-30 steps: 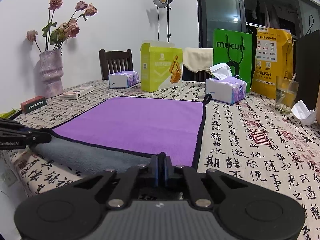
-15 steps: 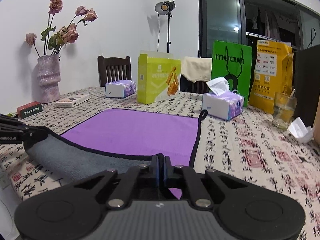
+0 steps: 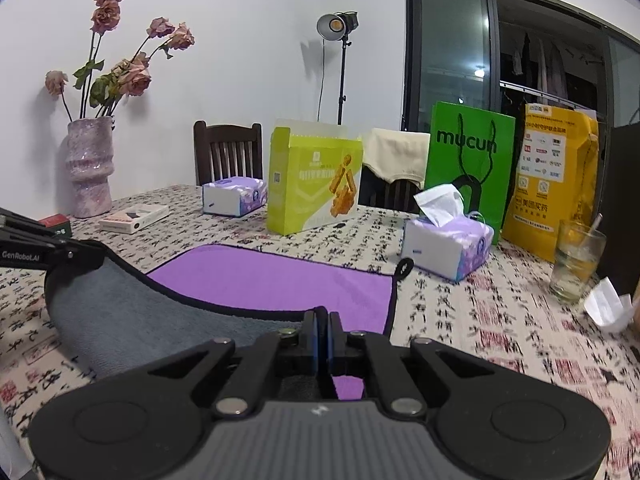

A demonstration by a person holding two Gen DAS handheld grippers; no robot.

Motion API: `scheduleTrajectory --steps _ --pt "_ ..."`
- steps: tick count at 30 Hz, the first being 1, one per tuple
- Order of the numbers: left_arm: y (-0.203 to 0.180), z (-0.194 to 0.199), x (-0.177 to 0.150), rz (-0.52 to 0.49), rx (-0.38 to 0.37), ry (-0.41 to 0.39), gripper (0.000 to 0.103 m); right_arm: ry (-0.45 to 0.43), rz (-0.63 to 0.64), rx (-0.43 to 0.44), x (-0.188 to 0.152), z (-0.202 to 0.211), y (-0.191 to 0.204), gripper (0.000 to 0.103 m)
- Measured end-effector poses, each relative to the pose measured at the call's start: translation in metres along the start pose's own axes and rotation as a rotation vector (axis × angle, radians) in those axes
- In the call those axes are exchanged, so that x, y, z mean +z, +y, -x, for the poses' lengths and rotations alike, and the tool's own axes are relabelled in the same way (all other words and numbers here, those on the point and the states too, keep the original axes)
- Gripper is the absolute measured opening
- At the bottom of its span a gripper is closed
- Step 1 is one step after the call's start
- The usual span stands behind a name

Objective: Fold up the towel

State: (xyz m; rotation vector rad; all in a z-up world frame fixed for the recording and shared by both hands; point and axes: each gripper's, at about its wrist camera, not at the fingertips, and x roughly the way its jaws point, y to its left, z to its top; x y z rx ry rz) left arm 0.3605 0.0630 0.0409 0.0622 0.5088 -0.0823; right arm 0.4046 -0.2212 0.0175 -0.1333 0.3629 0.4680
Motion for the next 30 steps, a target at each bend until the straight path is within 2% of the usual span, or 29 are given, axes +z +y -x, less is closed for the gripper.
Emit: scheduleTrajectory --steps 9,16,22,30 --pt "0.011 -0.029 0.026 -0.005 -0.008 0.017 0.006 -0.002 -0.009 0.011 0.021 -0.033 -0.013 0.004" --pt "0.021 -0.056 0.054 -0.019 -0.021 0.020 0.006 0.032 -0.063 0.035 0.039 -0.063 -0.036 0.004" --pt "0.030 -0.090 0.070 -0.031 -0.014 0.043 0.006 0.070 -0.098 0.056 0.053 -0.095 -0.058 0.004" --pt "0.051 -0.136 0.086 0.010 -0.020 0.091 0.006 0.102 -0.115 0.072 0.068 -0.146 -0.072 0.004"
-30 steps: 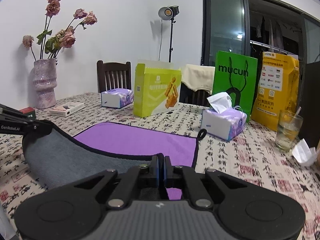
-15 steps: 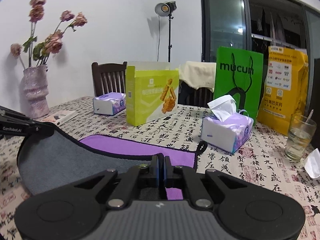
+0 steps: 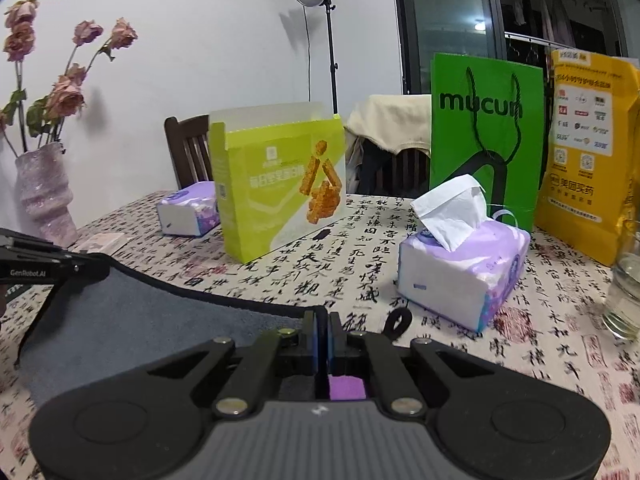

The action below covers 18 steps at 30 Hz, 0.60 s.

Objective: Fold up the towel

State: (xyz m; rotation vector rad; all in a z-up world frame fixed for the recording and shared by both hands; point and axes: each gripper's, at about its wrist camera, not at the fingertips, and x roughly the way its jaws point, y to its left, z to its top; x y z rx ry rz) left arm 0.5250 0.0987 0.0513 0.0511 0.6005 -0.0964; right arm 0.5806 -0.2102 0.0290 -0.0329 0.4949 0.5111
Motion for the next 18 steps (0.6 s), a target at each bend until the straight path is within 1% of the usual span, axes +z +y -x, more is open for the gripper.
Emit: scheduleTrajectory --steps 7,10,12,14,15,16,17,18 --pt "0.010 -0.039 0.007 0.013 0.003 0.037 0.006 0.047 -0.034 0.003 0.006 -0.045 -0.016 0.004" --pt "0.014 -0.058 0.004 0.009 -0.025 0.071 0.006 0.082 -0.047 -0.004 0.004 -0.063 -0.022 0.004" --pt "0.016 -0.069 0.001 0.021 -0.016 0.094 0.007 0.106 -0.048 -0.012 0.001 -0.071 -0.023 0.004" --pt "0.020 -0.076 -0.002 0.034 -0.018 0.108 0.008 0.129 -0.062 -0.016 -0.003 -0.077 -0.025 0.007" --pt "0.020 -0.077 -0.003 0.036 -0.020 0.106 0.009 0.133 -0.067 -0.019 -0.004 -0.078 -0.027 0.009" --pt "0.021 -0.076 -0.004 0.034 -0.018 0.100 0.014 0.132 -0.067 -0.019 -0.005 -0.079 -0.027 0.010" --pt "0.022 -0.075 -0.004 0.035 -0.012 0.098 0.021 0.130 -0.069 -0.018 -0.004 -0.078 -0.028 0.010" --pt "0.023 -0.075 -0.004 0.041 -0.008 0.096 0.026 0.130 -0.073 -0.020 -0.004 -0.078 -0.029 0.013"
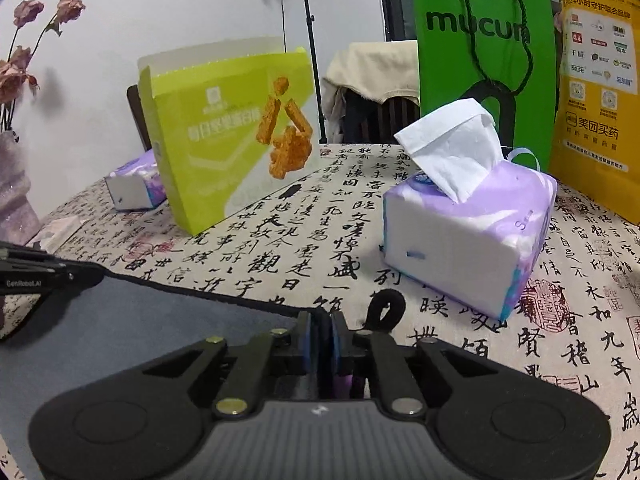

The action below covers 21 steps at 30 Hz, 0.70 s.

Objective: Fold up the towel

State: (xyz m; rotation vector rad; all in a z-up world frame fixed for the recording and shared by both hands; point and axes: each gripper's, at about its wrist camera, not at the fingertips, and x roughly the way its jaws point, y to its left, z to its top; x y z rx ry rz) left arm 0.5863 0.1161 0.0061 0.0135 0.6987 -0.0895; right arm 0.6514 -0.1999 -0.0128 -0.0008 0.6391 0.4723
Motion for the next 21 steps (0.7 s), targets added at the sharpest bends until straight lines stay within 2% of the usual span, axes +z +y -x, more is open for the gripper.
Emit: scheduleTrajectory --steps 1,2,4,7,10,15,16,18,19,20,21 --pt "0.001 0.002 0.000 0.004 0.001 -0.003 0.035 0.000 0.001 -0.007 0.001 0.001 0.000 0.017" --pt "0.002 0.004 0.000 0.005 0.001 -0.006 0.039 -0.001 0.004 -0.018 0.001 0.001 0.001 0.019" --pt "0.002 0.009 -0.001 0.002 0.003 -0.006 0.040 -0.009 0.014 -0.038 0.002 0.005 0.003 0.027" --pt "-0.001 0.020 -0.002 0.000 0.007 -0.014 0.046 -0.022 0.015 -0.033 0.004 0.014 0.005 0.031" --pt "-0.004 0.036 -0.004 0.002 0.004 -0.026 0.047 -0.039 0.017 -0.034 0.005 0.026 0.007 0.036" --pt "-0.013 0.070 -0.008 -0.002 0.004 -0.057 0.052 -0.054 0.030 -0.029 0.002 0.053 0.014 0.038" --pt "-0.015 0.076 -0.010 -0.005 0.006 -0.063 0.056 -0.057 0.031 -0.027 0.000 0.059 0.016 0.038" --pt "-0.021 0.088 -0.015 -0.023 0.031 -0.082 0.071 -0.064 0.031 -0.026 -0.003 0.070 0.020 0.043" --pt "-0.025 0.094 -0.019 -0.034 0.053 -0.090 0.089 -0.068 0.033 -0.026 -0.005 0.075 0.022 0.051" --pt "-0.027 0.099 -0.022 -0.038 0.069 -0.097 0.102 -0.073 0.035 -0.026 -0.007 0.081 0.025 0.058" --pt "-0.028 0.103 -0.025 -0.034 0.085 -0.109 0.103 -0.078 0.037 -0.025 -0.009 0.085 0.028 0.079"
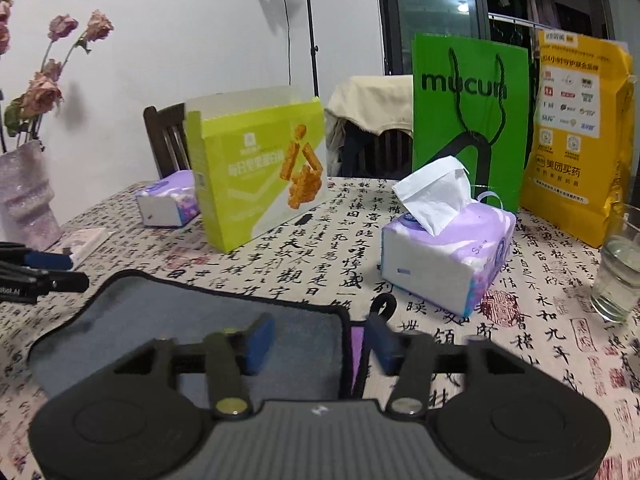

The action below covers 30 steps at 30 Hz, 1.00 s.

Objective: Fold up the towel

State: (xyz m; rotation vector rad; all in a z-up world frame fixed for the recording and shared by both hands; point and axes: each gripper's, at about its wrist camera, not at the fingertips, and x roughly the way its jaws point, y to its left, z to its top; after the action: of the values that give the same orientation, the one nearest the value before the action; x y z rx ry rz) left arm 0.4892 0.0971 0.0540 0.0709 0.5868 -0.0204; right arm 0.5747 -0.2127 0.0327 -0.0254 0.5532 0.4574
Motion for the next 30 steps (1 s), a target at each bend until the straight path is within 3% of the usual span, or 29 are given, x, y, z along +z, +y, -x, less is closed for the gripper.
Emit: scheduleTrajectory --steps 1,2,8,30 --pt "-0.001 0.005 -0.002 0.003 0.014 -0.010 0.103 -0.007 0.004 0.001 -0.002 0.005 0.003 0.100" --pt "-0.002 0.009 -0.004 0.005 0.024 -0.009 0.103 -0.017 0.007 -0.001 -0.003 0.010 0.007 0.103" --pt "-0.006 0.032 -0.013 0.010 0.057 -0.021 0.103 -0.050 0.034 -0.025 -0.005 0.036 0.024 0.103" --pt "-0.037 0.138 -0.058 -0.015 0.069 -0.136 0.103 -0.163 0.064 -0.055 -0.041 0.144 0.059 0.103"
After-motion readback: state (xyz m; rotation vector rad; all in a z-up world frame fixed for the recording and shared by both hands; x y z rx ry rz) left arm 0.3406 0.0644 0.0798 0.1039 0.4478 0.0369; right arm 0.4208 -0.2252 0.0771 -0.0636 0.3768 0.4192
